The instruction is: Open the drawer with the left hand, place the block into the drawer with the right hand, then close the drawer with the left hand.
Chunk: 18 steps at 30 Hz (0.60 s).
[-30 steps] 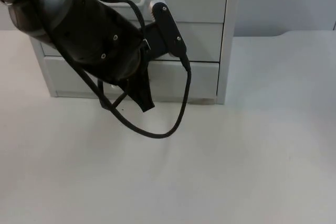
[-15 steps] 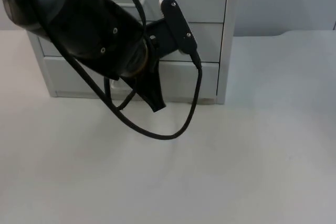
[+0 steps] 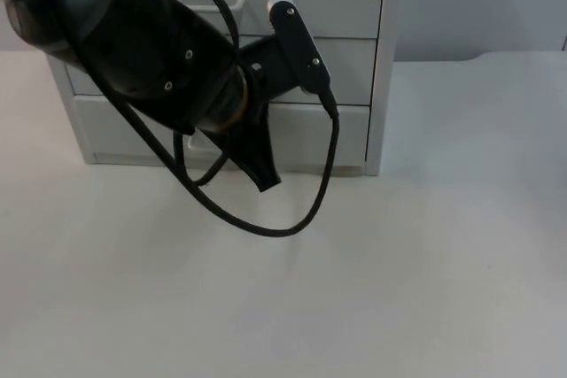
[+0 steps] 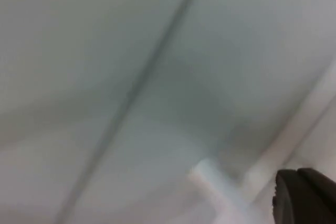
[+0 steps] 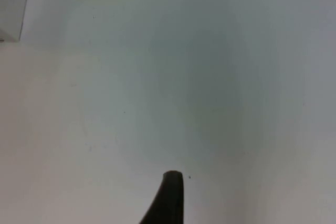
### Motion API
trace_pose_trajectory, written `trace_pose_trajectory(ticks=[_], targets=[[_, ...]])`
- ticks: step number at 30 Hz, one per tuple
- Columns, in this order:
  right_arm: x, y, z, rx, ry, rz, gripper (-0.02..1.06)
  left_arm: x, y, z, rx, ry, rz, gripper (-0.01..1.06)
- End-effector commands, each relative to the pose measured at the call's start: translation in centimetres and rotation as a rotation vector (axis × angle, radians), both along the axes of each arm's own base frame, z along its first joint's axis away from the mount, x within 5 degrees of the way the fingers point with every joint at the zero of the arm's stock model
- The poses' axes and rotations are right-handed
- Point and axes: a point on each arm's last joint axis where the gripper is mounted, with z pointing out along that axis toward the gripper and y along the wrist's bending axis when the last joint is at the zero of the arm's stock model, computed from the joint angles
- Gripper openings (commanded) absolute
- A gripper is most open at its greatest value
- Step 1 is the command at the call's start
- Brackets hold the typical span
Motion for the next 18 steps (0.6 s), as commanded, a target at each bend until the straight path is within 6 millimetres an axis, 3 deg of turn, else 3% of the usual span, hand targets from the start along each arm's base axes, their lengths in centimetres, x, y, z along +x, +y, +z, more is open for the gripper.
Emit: trace_pose_trajectory(ticks=[1, 4, 7, 18], targets=[[-0.1, -0.1, 0.0, -0.008, -0.013, 0.005, 0.78, 0.1, -0.4, -0.6, -0.028, 0.024, -0.009, 0.0], [0.0, -0.1, 0.0, -0.007, -0.016, 0.006, 0.78, 1.1, 0.1, -2.3, 0.022, 0.015, 0.04, 0.0], [0.0, -0.1, 0.0, -0.007, -0.02, 0.006, 0.78, 1.2, 0.3, -2.8, 0.045, 0.008, 0.059, 0.0], [0.0, -0.1, 0.1, -0.004, -0.023, 0.006, 0.78, 1.8, 0.2, -1.9, 0.0, -0.051, 0.149, 0.0]])
